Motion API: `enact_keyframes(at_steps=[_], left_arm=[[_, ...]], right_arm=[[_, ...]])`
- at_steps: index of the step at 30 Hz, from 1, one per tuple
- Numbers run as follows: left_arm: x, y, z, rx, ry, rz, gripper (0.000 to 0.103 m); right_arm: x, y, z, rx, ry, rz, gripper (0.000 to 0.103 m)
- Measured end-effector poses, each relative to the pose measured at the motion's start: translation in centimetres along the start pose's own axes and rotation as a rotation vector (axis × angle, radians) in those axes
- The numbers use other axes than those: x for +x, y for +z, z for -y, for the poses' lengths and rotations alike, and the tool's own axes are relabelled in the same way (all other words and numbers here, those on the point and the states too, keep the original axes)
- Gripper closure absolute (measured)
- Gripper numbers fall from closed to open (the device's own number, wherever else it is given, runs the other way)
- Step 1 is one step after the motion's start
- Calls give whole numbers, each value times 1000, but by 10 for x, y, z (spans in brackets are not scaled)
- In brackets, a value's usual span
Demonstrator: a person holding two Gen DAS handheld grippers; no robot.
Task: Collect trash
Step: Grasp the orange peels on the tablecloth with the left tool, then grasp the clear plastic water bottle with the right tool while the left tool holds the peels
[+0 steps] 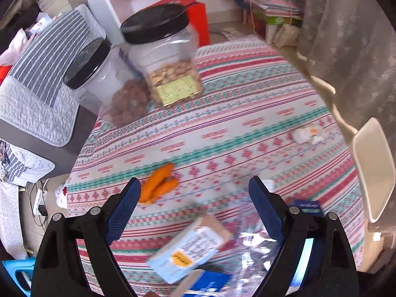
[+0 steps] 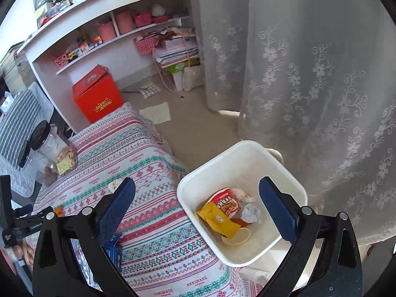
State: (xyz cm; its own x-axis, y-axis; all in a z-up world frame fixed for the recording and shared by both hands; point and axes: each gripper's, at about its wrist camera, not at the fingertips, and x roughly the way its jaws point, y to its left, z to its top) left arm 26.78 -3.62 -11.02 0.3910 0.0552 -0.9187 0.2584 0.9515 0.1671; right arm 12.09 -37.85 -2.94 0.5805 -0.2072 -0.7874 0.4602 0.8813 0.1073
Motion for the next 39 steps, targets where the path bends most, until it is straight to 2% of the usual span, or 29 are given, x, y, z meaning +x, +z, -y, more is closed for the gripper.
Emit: enact_keyframes(at_steps=[3, 6, 14, 17, 20, 22, 24, 28, 31, 34, 36, 39], left_arm=[[31, -7, -29, 47, 24, -104, 17], [56, -14, -45, 85, 33, -165, 17], [97, -15, -53, 137, -63, -202, 20], [105, -13, -57, 136, -94, -206, 30], [111, -14, -64, 96, -157, -198, 46], [109, -16, -71, 54, -186, -178, 65], [106, -19, -83, -23, -210, -164, 77], [89, -37, -110, -204, -219, -100, 82], [55, -55, -125, -331, -212, -14, 82], [-2, -72, -137, -491, -254, 98, 82], [-53, -80, -135, -543, -239, 203, 82], [-123, -95, -136, -601, -292, 339, 81]], right_arm=[[6, -4, -14, -23, -1, -18, 7], [14, -8, -24, -43, -9, -31, 7], [35, -17, -45, -79, -20, -92, 7], [37, -20, -51, -104, -33, -91, 7], [39, -22, -57, -124, -36, -92, 7], [41, -23, -60, -132, -41, -95, 7], [42, -23, -64, -133, -35, -101, 7], [41, -24, -67, -132, -9, -104, 7], [40, -24, -70, -133, 7, -98, 7], [43, -23, -69, -114, 39, -107, 7], [50, -22, -72, -108, 58, -124, 7], [65, -20, -82, -116, 64, -158, 7]])
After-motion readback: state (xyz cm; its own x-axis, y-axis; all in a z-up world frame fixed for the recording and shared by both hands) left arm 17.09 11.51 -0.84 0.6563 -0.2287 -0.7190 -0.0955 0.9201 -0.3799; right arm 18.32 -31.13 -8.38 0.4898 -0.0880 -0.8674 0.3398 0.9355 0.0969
